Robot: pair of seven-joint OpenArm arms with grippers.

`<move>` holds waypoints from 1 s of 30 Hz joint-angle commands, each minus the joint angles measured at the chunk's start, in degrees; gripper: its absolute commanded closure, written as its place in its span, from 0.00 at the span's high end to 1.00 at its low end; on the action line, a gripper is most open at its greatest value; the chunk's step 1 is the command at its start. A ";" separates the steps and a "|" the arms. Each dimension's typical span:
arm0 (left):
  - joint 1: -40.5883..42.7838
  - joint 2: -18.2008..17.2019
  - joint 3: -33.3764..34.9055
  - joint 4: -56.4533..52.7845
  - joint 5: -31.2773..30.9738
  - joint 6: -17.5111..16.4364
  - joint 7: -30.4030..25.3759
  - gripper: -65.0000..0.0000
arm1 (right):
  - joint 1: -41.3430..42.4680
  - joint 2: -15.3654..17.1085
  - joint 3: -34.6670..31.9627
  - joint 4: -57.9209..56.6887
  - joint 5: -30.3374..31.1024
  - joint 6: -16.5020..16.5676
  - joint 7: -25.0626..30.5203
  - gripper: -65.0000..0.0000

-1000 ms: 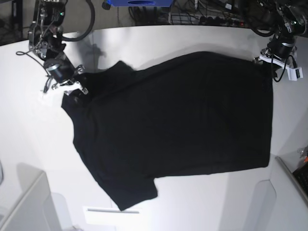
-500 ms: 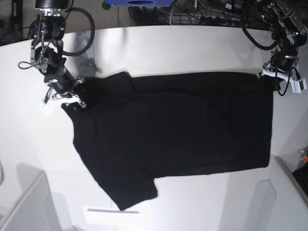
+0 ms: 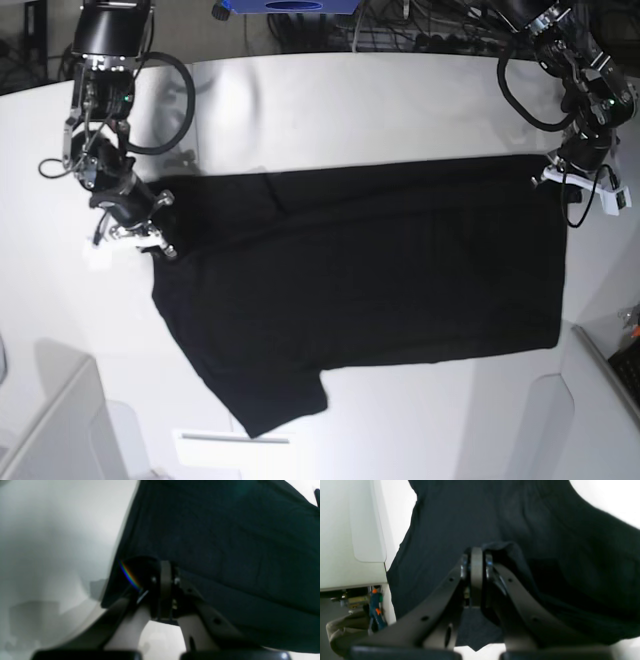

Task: Fold the T-shirt properly
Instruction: 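Lift the shoulder edge with both grippers and fold it over the body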

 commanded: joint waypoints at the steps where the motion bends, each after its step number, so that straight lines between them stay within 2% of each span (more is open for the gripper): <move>1: -0.38 -0.76 -0.28 0.68 -0.44 -0.09 -1.10 0.00 | 1.46 0.22 0.10 0.43 0.88 0.53 0.87 0.00; 8: -3.89 -0.85 -0.28 -0.90 -0.35 0.00 -1.10 0.00 | 5.33 -0.13 0.10 -3.53 0.71 0.53 0.78 0.00; 15: -7.41 -1.11 0.08 -3.18 4.75 0.00 -1.10 0.00 | 9.11 -0.05 -4.03 -7.31 0.62 0.53 1.13 0.00; 30: -10.84 -2.43 0.25 -8.11 5.01 0.00 -1.27 0.00 | 12.63 0.04 -4.21 -12.50 0.44 0.53 1.22 0.00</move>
